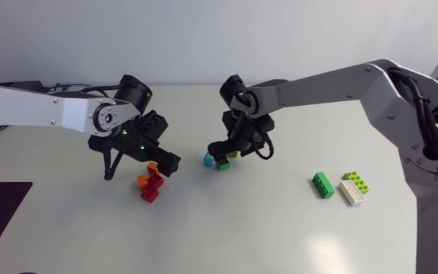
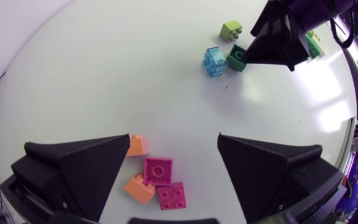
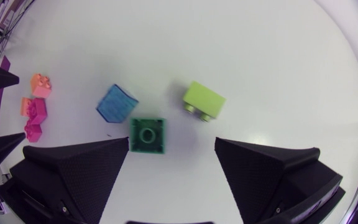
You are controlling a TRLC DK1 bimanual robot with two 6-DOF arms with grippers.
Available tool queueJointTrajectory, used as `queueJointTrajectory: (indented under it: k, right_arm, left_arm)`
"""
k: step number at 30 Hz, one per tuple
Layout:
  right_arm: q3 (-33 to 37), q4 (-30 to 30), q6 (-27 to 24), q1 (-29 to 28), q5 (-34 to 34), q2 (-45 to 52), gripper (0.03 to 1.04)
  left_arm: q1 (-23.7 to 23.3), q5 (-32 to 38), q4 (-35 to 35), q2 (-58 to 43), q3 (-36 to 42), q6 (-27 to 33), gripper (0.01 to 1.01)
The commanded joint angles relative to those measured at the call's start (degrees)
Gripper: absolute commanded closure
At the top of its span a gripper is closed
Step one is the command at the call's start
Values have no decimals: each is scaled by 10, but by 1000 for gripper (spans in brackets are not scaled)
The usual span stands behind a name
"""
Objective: Sort duplo bricks by size, large to the right and small to the left
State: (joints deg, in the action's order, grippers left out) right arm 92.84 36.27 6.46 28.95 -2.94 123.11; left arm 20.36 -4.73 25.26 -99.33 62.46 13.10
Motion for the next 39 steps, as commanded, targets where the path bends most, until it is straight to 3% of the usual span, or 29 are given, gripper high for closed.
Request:
queueJointTrajectory:
  k: [1,7,15,28,32,39]
  right_arm:
    - [-36,4,1,-14,3,-30,67]
    - [-43,3,-12,-71,2,-52,67]
    - [24,10,-26,-124,2,28,67]
    - [146,47,-11,-81,3,121,67]
    - [118,52,-3,-38,3,101,67]
    - [-13,17,0,28,3,-1,67]
  left_arm:
    - [7,-6,-2,11,-2,11,51]
    - [27,-6,-2,7,3,6,51]
    - [30,-6,-2,6,-1,6,51]
    - [22,-6,-3,1,-2,10,51]
    - [21,-6,-3,5,-7,10,51]
    - [21,-6,-4,13,-18,9,51]
